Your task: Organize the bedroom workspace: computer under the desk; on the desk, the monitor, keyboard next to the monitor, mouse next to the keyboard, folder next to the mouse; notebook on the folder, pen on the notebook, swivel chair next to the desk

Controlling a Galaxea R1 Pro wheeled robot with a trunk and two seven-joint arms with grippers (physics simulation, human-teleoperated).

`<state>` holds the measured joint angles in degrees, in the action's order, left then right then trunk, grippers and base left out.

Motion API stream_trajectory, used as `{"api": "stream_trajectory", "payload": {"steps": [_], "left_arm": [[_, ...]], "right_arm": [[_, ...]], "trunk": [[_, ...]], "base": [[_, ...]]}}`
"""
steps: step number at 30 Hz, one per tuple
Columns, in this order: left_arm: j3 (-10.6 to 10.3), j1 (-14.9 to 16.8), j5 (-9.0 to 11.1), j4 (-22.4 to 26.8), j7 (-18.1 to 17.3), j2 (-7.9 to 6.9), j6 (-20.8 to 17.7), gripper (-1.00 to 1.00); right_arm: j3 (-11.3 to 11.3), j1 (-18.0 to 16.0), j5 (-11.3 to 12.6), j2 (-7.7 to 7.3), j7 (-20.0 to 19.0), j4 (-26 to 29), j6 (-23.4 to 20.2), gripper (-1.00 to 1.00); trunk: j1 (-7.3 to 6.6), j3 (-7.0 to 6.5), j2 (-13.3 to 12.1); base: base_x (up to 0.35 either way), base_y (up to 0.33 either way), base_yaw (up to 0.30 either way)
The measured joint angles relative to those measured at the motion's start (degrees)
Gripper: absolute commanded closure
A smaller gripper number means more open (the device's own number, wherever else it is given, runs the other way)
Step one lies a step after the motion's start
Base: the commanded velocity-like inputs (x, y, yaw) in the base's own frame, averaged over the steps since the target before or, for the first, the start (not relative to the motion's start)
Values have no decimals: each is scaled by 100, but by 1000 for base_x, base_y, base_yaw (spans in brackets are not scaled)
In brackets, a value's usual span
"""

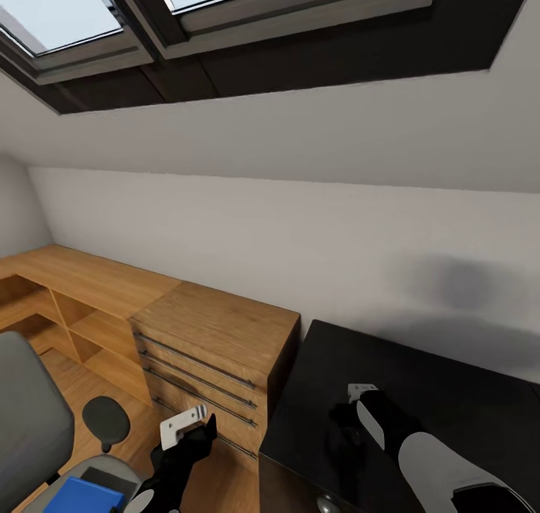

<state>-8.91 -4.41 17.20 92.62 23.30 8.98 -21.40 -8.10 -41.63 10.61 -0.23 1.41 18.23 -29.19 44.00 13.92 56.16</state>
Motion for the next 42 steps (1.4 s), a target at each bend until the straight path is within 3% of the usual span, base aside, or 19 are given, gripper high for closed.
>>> {"api": "stream_trajectory", "payload": {"steps": [11,15,18,30,35,42], "left_arm": [[1,0,0,0,3,-2,0,-100],[1,0,0,0,4,-2,0,-100],[1,0,0,0,8,-1,0,-100],[1,0,0,0,8,1,0,-100],[1,0,1,0,9,6,0,-100],[1,0,1,0,9,6,0,-100]], "right_arm": [[18,0,7,-32,-5,7,-320,-100],[22,-1,27,-131,-11,4,-329,-100],[23,0,181,-195,-13,4,-322,-100],[23,0,222,-206,-9,4,-305,-100],[23,0,226,-200,-7,-3,-295,-100],[20,0,224,-187,-6,-5,-288,-100]], "trunk": [[0,0,0],[0,0,0],[0,0,0],[0,0,0],[109,89,199],[131,107,239]], "base": [[0,0,0],[0,0,0],[0,0,0],[0,0,0],[0,0,0],[0,0,0]]}}
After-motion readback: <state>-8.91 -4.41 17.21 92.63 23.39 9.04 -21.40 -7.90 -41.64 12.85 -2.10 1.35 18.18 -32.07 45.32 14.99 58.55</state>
